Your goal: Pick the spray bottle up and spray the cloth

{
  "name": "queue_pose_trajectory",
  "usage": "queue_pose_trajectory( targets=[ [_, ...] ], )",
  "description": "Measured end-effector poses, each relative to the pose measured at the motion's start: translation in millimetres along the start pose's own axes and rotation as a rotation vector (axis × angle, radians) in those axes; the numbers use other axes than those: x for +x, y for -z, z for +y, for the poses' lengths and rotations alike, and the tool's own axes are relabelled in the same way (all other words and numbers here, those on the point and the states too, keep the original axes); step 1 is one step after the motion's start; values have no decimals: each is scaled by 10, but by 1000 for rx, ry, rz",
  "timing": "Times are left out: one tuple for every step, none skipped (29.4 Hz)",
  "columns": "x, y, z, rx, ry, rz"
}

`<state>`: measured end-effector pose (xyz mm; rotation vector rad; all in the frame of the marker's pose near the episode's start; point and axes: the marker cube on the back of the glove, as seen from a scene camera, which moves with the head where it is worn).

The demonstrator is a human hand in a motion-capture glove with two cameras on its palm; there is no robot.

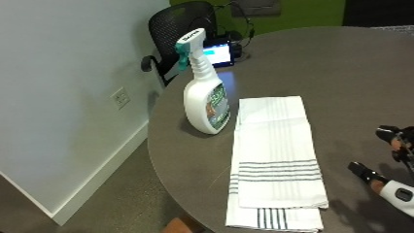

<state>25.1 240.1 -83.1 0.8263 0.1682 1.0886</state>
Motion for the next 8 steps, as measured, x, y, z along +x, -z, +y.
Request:
queue_pose_trajectory(
  targets=[
    [-9,-18,-6,-1,3,-3],
    [-11,-39,-2,4,5,-1],
    [-2,-66,12,15,5,5],
    [20,-105,40,30,3,8],
    [50,-155,77,45,-2,1],
    [78,-211,116,54,-7,-18],
    [99,-259,148,58,-11,-43],
    [110,-288,165,58,-14,-60]
  ],
)
